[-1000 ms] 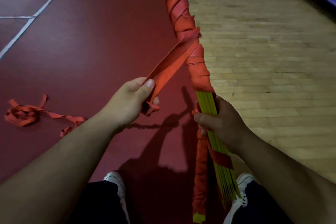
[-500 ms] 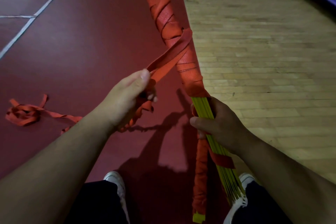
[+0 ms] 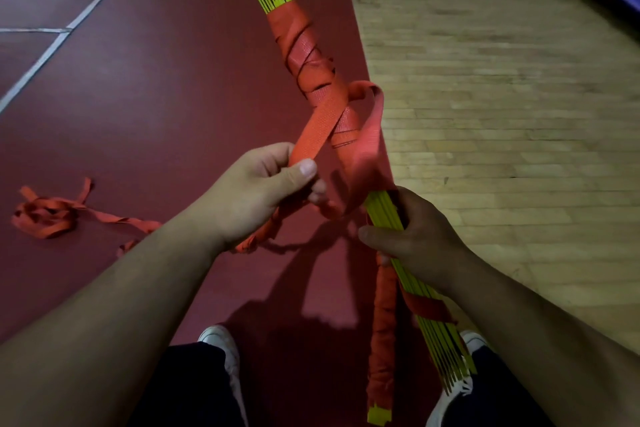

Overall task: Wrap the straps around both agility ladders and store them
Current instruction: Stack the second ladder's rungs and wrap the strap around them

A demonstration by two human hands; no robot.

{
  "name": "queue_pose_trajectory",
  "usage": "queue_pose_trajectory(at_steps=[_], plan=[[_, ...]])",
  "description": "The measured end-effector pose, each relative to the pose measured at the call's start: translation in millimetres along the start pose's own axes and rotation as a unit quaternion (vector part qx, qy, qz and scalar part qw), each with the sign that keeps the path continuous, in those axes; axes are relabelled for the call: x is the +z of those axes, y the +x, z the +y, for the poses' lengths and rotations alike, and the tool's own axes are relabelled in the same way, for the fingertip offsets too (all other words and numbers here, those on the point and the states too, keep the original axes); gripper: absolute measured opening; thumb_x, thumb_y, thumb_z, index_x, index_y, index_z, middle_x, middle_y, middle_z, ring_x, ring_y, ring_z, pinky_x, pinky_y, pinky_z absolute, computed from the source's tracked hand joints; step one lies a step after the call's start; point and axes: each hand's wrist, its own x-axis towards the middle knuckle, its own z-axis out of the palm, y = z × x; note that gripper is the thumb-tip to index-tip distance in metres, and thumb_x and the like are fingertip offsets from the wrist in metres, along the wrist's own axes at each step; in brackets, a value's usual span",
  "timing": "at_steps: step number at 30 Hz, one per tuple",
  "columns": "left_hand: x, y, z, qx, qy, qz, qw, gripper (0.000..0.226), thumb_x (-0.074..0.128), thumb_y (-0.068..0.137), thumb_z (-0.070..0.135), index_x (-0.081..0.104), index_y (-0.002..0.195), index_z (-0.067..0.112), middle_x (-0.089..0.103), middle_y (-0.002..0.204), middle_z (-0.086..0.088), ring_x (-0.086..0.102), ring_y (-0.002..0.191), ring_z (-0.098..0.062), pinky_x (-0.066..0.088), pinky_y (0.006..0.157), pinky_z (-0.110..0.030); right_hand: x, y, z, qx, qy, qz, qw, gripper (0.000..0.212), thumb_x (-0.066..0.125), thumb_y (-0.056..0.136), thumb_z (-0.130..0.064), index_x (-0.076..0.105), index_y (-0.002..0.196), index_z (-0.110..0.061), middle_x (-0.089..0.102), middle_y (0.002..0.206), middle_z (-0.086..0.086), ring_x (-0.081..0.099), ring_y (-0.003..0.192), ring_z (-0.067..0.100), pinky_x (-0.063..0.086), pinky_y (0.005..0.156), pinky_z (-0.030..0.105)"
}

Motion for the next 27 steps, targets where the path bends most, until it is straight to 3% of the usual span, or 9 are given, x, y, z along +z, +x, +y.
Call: queue_pose_trajectory(at_steps=[4,6,9,12,14,19,21,23,27], plan=[[3,0,-1,-0.028,-0.026,0.009,0.999,0.026,0.054,0.093,0.032,0.053,0.101,0.008,0.074,0.093,-0.006,0.069,0.073,-0.02,0.05,0.061,-0.023,0,-1,0,-0.008,-0.008,-0.005,1.0,0.03,0.084,0.077,-0.026,0.066,0.101,-0.032,0.07,0.076,-0.008,0.067,0.063,0.01,0.057,0.067,0.037],[3,0,-1,-0.039,-0.022,0.011,0.999,0.037,0.058,0.094,0.047,0.053,0.104,0.011,0.07,0.087,-0.005,0.06,0.061,-0.024,0.047,0.058,-0.027,0,0,1,-0.011,-0.02,-0.016,1.0,0.029,0.083,0.077,-0.029,0.064,0.099,-0.034,0.069,0.073,-0.012,0.066,0.062,0.007,0.056,0.067,0.035],[-2,-2,-2,-0.043,0.006,-0.045,0.998,0.054,0.071,0.076,0.063,0.061,0.1,0.016,0.056,0.07,-0.001,0.042,0.048,-0.015,0.044,0.049,-0.02,-3,1,0,-0.01,-0.048,-0.022,0.999,0.038,0.083,0.067,-0.043,0.063,0.098,-0.042,0.07,0.078,-0.012,0.068,0.065,0.009,0.058,0.07,0.04],[-5,-5,2,-0.056,0.078,-0.136,0.986,0.017,0.076,0.074,0.038,0.066,0.073,0.025,0.053,0.059,0.0,0.046,0.045,-0.007,0.04,0.041,-0.016,-6,2,-2,-0.026,-0.047,-0.022,0.998,0.05,0.075,0.053,-0.056,0.061,0.101,-0.053,0.07,0.081,-0.009,0.068,0.07,0.016,0.058,0.071,0.046],[-6,-5,1,-0.061,0.1,-0.15,0.982,0.021,0.073,0.08,0.029,0.065,0.062,0.022,0.052,0.056,-0.003,0.046,0.046,-0.01,0.039,0.044,-0.019,-7,2,-1,-0.039,-0.047,-0.026,0.998,0.054,0.076,0.054,-0.054,0.062,0.105,-0.042,0.07,0.081,-0.001,0.068,0.072,0.025,0.057,0.07,0.049],[-10,-7,-6,-0.046,0.047,-0.086,0.994,0.032,0.069,0.086,0.046,0.061,0.078,0.016,0.064,0.093,-0.015,0.05,0.089,-0.028,0.035,0.081,-0.043,-11,0,-2,-0.032,-0.045,-0.013,0.998,0.035,0.084,0.072,-0.032,0.064,0.101,-0.031,0.071,0.082,0.003,0.069,0.067,0.022,0.057,0.066,0.038],[-10,-6,-7,-0.043,0.029,-0.07,0.996,0.032,0.06,0.092,0.034,0.054,0.084,0.003,0.07,0.088,-0.01,0.06,0.078,-0.023,0.044,0.074,-0.036,-13,1,-2,-0.016,-0.032,0.001,0.999,0.026,0.082,0.078,-0.023,0.063,0.095,-0.028,0.071,0.077,0.005,0.069,0.061,0.022,0.055,0.062,0.033],[-4,-3,-5,-0.029,0.014,-0.059,0.998,0.015,0.053,0.091,0.023,0.053,0.085,0.01,0.056,0.066,-0.003,0.049,0.051,-0.016,0.05,0.066,-0.034,-14,3,-1,-0.002,-0.02,0.01,1.0,0.023,0.081,0.078,-0.023,0.062,0.09,-0.027,0.069,0.071,0.006,0.068,0.057,0.021,0.056,0.065,0.041],[3,-1,0,-0.084,0.002,-0.004,0.996,0.02,0.057,0.082,0.033,0.058,0.096,0.019,0.037,0.06,0.001,0.033,0.051,-0.015,0.047,0.053,-0.024,-14,4,3,0.005,-0.009,0.012,1.0,0.024,0.081,0.076,-0.022,0.063,0.091,-0.026,0.068,0.069,0.005,0.067,0.057,0.024,0.057,0.066,0.05]])
